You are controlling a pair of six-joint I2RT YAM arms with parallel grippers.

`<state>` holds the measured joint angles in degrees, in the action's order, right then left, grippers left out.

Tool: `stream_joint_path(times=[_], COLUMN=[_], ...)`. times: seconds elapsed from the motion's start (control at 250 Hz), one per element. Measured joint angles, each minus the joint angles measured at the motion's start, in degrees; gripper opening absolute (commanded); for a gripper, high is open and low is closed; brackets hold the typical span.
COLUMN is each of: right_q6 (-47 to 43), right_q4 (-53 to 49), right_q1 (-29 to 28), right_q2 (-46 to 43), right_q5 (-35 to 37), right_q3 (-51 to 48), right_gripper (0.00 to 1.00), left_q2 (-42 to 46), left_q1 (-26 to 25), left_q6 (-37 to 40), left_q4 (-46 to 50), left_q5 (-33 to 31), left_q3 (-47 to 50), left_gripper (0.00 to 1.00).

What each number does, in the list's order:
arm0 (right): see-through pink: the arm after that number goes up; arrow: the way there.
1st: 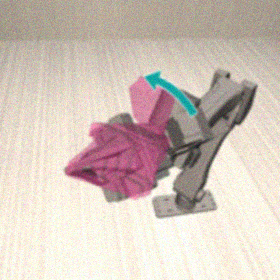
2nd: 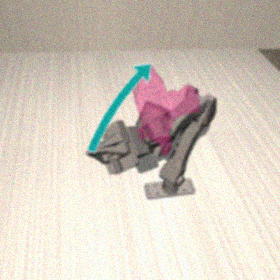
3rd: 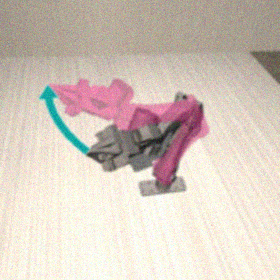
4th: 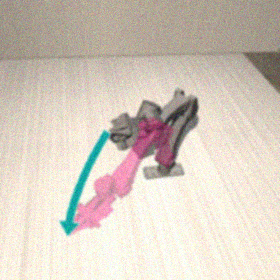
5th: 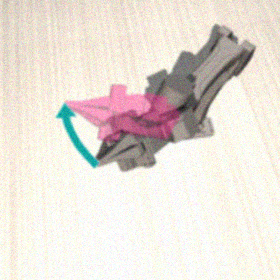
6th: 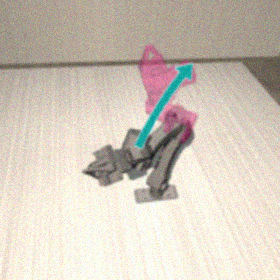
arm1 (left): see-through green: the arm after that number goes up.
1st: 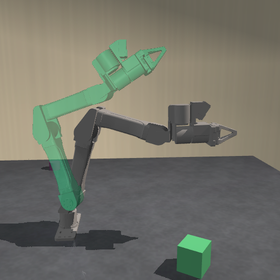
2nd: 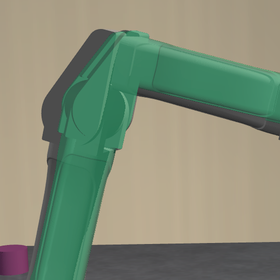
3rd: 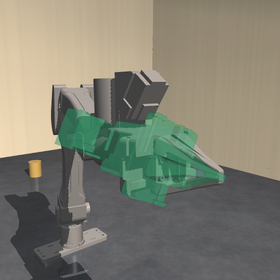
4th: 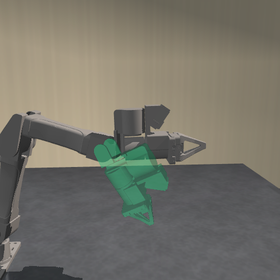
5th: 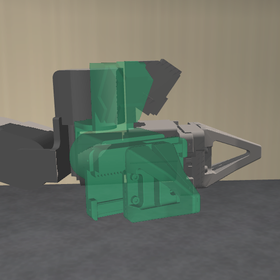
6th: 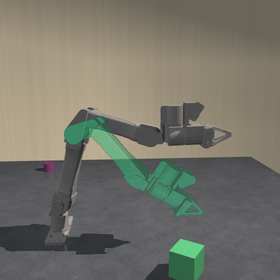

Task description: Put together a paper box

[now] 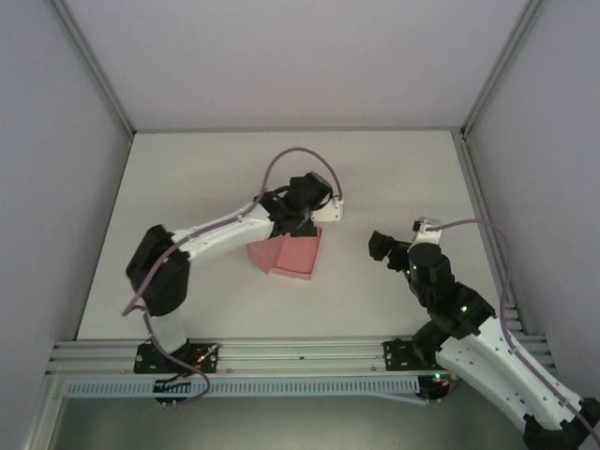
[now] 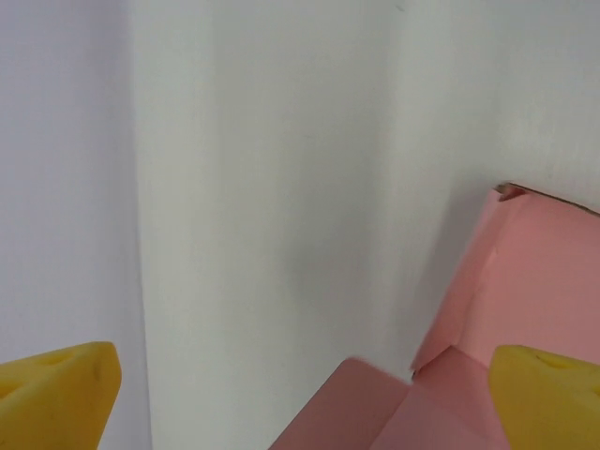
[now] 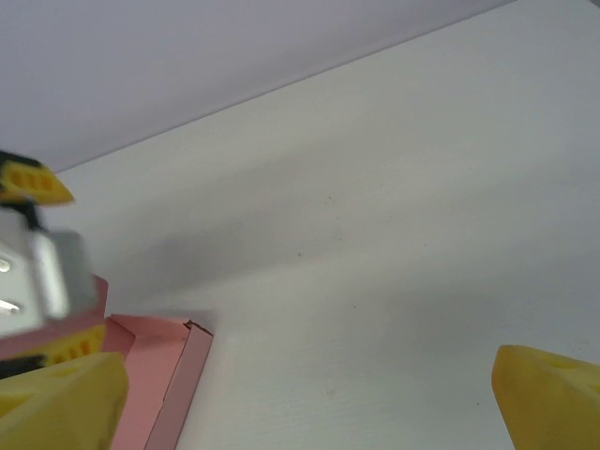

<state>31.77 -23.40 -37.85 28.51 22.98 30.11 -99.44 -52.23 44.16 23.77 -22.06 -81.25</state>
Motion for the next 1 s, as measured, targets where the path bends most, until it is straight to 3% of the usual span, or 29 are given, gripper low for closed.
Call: stream_joint_path(times=[0.168,0.291,0.427,0.539,0.751,1.002], right_q6=[-4.2,-8.5,-14.8,-21.7,-35.0,-42.0], right_q4=[3.1,5.9,7.2,7.2,2.8,-3.5], right_q1=[0.2,0.4,0.5,0.5,0.5,0.5], right_q2=[7.9,16.3,29.6,41.8,64.2,81.8], right_q5=[-3.3,-8.2,-15.6,-23.1,-32.8,-36.4], right_q3=[2.1,5.7,13.1,20.9,37.3,50.4], right_gripper=[1.00,1.00,1.00,1.00,0.99,0.82], left_q2=[15.5,24.6,28.2,29.0,29.7,30.2], left_q1=[3.3,10.1,20.9,25.9,28.1,29.5], left_q6=[-14.0,-31.5,-51.1,-60.9,-67.7,-69.0], left_q4=[-7.3,-11.6,-10.0,-7.8,-5.6,-5.7], left_q5=[1.8,2.8,2.9,4.0,6.7,7.8], left_q3=[7.6,14.6,19.1,22.8,27.3,28.1], left_gripper=[1.00,1.00,1.00,1.00,1.00,1.00])
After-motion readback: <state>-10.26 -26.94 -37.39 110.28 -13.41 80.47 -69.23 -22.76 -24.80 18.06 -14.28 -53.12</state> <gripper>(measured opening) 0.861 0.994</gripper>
